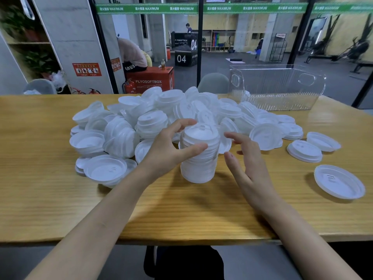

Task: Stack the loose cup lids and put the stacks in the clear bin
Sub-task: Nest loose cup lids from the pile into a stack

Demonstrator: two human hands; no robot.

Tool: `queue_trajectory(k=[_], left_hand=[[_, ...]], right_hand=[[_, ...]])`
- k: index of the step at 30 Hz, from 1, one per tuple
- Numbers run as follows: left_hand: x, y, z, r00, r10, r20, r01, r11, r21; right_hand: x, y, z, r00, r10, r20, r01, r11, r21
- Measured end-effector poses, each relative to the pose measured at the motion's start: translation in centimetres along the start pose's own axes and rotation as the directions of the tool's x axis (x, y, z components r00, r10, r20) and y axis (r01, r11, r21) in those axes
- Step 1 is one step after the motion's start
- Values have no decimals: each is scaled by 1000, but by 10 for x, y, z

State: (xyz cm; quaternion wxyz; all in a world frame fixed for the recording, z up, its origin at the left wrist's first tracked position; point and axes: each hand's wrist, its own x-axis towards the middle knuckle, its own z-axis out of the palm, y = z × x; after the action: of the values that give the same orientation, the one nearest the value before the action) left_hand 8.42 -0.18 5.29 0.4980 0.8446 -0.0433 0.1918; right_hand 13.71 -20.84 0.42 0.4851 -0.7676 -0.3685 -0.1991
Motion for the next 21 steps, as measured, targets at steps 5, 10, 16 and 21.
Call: queue_trajectory(k=[5, 10, 16, 21], left_hand=[[-14, -2, -1, 984, 142, -108, -130, 986, 108], [-30, -12, 0, 929, 339, -150, -287, 914, 286], [-36, -23, -25, 936, 289, -200, -210, 916, 341], [-43, -50, -49, 959, 204, -198, -10, 721, 693]], right_hand=[[1, -4, -2, 994, -96, 43, 97, 994, -42], [1, -5, -1, 987, -118, 107, 126, 990, -70], [1, -7, -3, 992, -81, 101, 86, 995, -47], [0, -7, -2, 994, -67, 86, 70, 997, -32]])
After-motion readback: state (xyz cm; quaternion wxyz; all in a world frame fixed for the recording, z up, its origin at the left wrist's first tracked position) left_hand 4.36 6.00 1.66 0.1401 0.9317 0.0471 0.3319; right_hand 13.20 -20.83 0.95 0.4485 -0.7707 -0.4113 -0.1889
